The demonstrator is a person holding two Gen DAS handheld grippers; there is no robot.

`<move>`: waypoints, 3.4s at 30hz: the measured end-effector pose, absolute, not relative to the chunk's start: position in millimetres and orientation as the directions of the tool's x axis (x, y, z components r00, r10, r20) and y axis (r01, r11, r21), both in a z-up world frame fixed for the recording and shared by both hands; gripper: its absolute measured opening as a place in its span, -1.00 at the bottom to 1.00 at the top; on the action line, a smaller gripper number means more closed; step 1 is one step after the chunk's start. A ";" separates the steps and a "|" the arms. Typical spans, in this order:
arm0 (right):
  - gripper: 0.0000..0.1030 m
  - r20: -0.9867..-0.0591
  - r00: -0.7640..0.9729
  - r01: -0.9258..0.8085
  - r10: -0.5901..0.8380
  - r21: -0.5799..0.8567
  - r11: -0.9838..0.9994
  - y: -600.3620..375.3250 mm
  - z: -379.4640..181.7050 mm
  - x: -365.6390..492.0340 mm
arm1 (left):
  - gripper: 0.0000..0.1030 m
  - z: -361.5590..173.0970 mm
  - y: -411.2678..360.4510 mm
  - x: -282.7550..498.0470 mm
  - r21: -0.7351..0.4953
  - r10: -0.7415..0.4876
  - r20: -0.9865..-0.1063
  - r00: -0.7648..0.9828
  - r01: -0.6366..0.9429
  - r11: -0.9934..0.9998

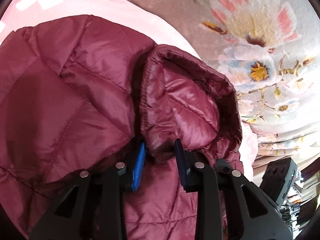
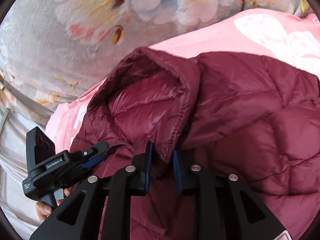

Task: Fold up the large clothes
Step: 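Lower the folded hem onto the collar with both grippers and hold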

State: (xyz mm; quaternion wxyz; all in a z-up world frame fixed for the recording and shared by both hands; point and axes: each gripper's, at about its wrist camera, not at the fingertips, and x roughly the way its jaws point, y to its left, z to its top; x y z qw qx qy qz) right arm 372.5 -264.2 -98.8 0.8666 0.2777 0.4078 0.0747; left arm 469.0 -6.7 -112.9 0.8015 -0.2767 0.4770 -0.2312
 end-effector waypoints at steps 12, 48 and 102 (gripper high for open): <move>-0.92 -0.714 0.651 0.145 0.260 0.452 0.880 -281.5 -120.1 353.3 | -0.78 -129.3 2.9 451.1 -0.579 -0.590 -0.671 0.449 0.180 0.795; -0.89 -0.772 0.622 0.139 0.131 0.273 0.952 -283.9 -90.7 420.7 | -0.36 -97.5 -18.1 525.4 -0.413 -0.459 -0.758 0.463 0.204 0.888; -0.92 -0.701 0.705 0.124 0.103 0.265 0.956 -283.4 -112.5 409.9 | -0.35 -107.5 -47.8 498.2 -0.161 -0.294 -0.718 0.631 0.260 0.952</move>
